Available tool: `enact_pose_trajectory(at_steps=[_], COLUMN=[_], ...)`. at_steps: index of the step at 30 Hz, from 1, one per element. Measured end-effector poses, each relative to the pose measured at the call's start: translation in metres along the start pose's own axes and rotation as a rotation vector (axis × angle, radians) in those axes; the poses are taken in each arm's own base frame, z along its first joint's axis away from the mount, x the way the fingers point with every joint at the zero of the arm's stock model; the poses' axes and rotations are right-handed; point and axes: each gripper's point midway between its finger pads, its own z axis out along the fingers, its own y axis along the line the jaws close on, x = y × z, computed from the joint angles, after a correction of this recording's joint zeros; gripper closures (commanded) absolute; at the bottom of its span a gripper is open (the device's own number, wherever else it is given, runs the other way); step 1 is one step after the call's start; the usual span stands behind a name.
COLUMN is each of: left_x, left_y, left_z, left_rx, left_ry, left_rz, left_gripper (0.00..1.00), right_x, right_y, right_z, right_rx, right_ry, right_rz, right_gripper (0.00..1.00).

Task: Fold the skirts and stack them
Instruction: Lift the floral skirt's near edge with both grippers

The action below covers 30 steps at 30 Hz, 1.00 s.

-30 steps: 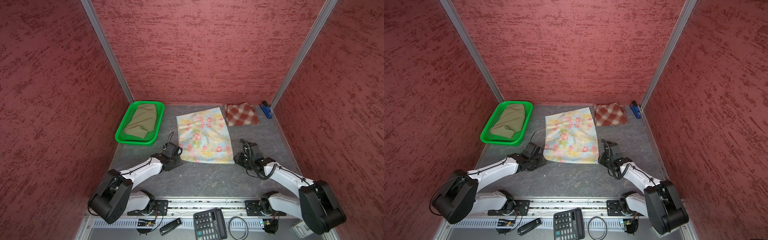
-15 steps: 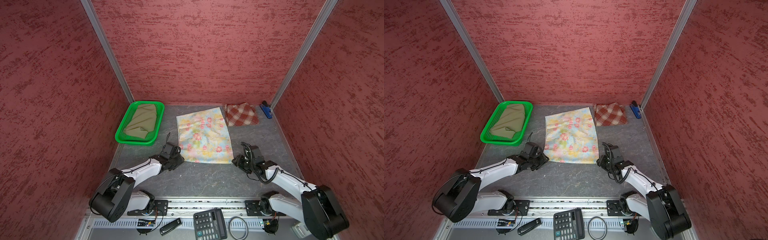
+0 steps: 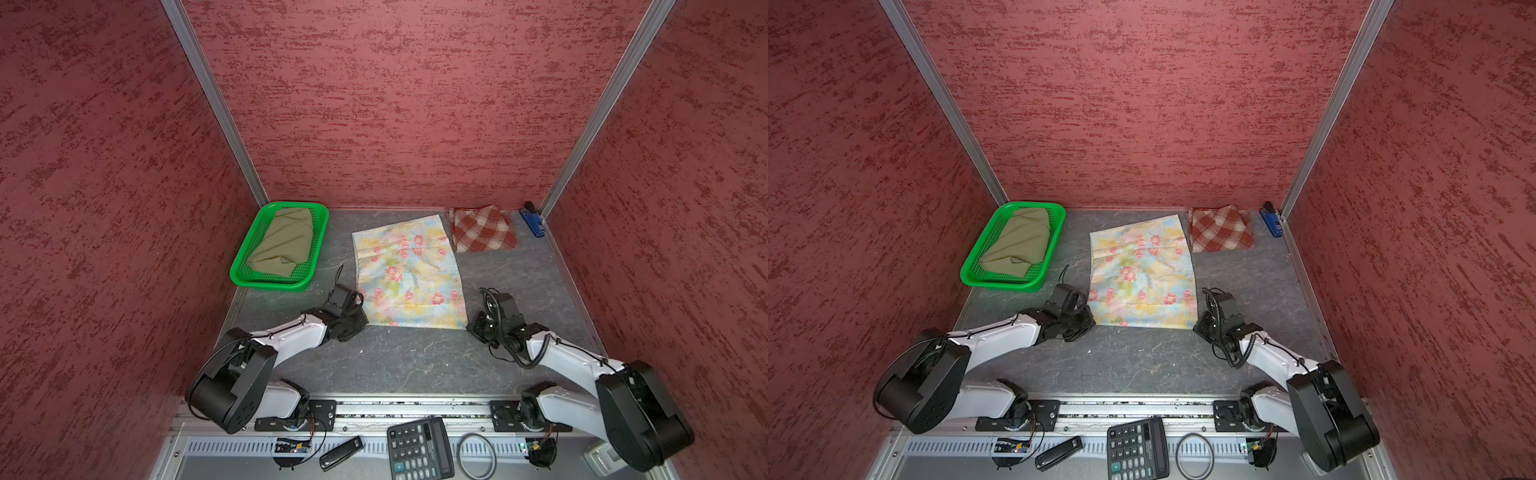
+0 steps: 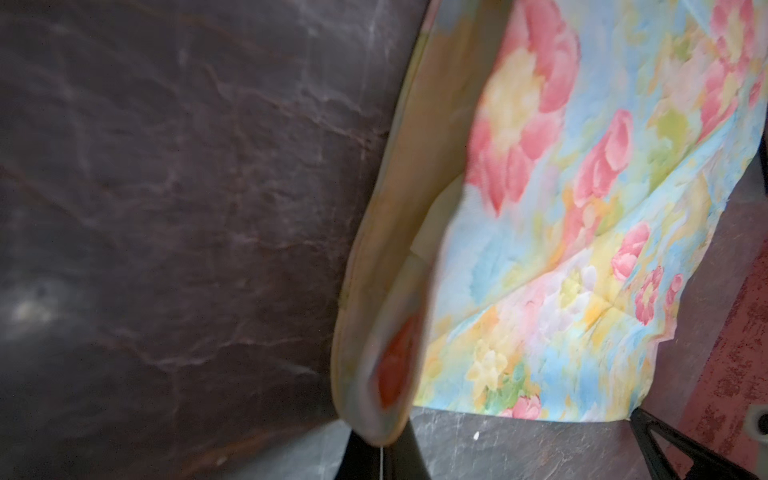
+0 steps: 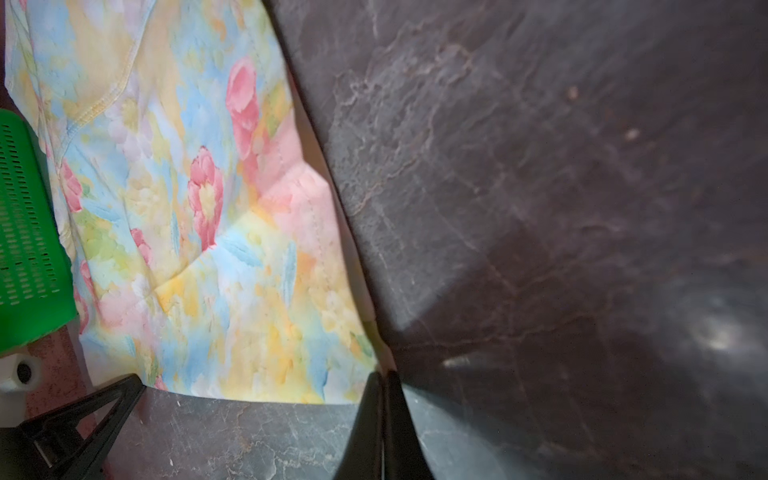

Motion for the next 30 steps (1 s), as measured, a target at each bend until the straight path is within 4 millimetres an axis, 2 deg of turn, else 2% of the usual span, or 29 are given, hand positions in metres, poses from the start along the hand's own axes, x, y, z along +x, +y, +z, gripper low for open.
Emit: enact_pose_trajectory(at_steps=[5,10,18,23,27,30], left_x=[0.005,0.017,0.066,0.094,0.097,0.092], left_y=[-0.001,-0.003,0.0,-0.003,-0.007,-0.011], left_z=[-0.015,-0.027,-0.038,-0.06,-0.079,-0.089], left_rx=[0.002,0.017,-0.015,-0.033,-0.029,-0.034], left_ry=[-0.008,-0.004,0.061,0.072,0.049,0.022], left_rz=[0.035,0.075,0.17,0.235,0.244,0.239], left_gripper=[1.0,1.0,1.0,1.0,1.0,1.0], right_x=[-0.011,-0.015,-0.011,-0.008,-0.007,-0.016], right_y=[0.01,0.017,0.015,0.015,0.014,0.029], right_z=[-0.013,-0.035,-0.075,-0.094,-0.099,-0.11], right_rx=[-0.009,-0.027,0.002,-0.007,0.016,0.006], right_ry=[-0.05,-0.102,-0.16,-0.184,-0.182,-0.201], right_rz=[-0.035,-0.071,-0.121,-0.131,-0.137,-0.146], right_gripper=[1.0,1.0,1.0,1.0,1.0,1.0])
